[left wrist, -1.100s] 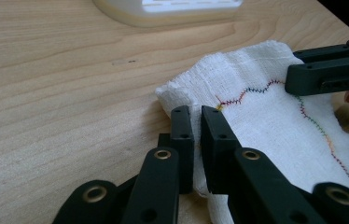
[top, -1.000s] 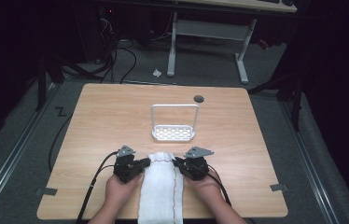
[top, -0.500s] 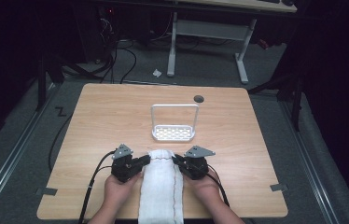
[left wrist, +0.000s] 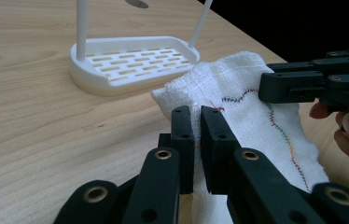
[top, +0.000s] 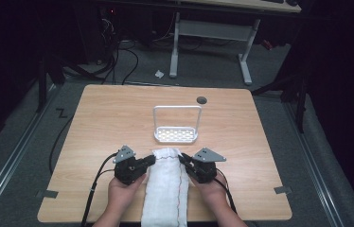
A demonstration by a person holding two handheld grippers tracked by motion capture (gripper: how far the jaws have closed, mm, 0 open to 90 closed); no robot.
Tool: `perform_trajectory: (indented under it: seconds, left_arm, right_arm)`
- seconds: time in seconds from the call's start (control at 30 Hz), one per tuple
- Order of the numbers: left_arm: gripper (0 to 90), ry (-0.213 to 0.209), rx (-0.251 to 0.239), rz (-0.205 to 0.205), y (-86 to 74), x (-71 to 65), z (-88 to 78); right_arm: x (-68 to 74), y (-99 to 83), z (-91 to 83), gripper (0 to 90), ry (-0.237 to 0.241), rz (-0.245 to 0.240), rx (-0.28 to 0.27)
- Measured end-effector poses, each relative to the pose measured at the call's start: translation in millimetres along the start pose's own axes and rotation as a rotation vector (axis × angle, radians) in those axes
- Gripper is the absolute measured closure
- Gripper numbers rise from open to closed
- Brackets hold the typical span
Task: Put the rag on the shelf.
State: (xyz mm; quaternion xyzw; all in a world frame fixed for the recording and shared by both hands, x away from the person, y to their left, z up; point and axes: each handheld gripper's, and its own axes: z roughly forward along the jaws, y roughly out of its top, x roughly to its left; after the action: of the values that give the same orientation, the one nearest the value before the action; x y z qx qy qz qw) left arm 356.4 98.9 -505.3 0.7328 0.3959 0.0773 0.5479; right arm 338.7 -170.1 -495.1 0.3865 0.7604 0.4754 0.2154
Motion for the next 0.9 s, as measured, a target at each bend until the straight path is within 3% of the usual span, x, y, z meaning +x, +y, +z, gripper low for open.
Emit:
perform_trajectory:
  seconds: [0.4,0.77,0.9]
  left_arm:
    - [84.7,0.001,-0.089,0.031,28.8,-6.8,-7.8]
    - [84.8,0.004,-0.175,0.116,61.9,-21.9,-21.6]
    - [84.9,0.004,-0.194,0.12,68.8,-22.8,-24.6]
  right_arm:
    - [-4.8,18.8,-9.8,82.7,-0.021,0.0,-0.099]
    - [-3.3,55.3,-30.6,82.6,-0.05,-0.031,-0.193]
    - [-3.4,62.8,-32.5,82.6,-0.057,-0.033,-0.219]
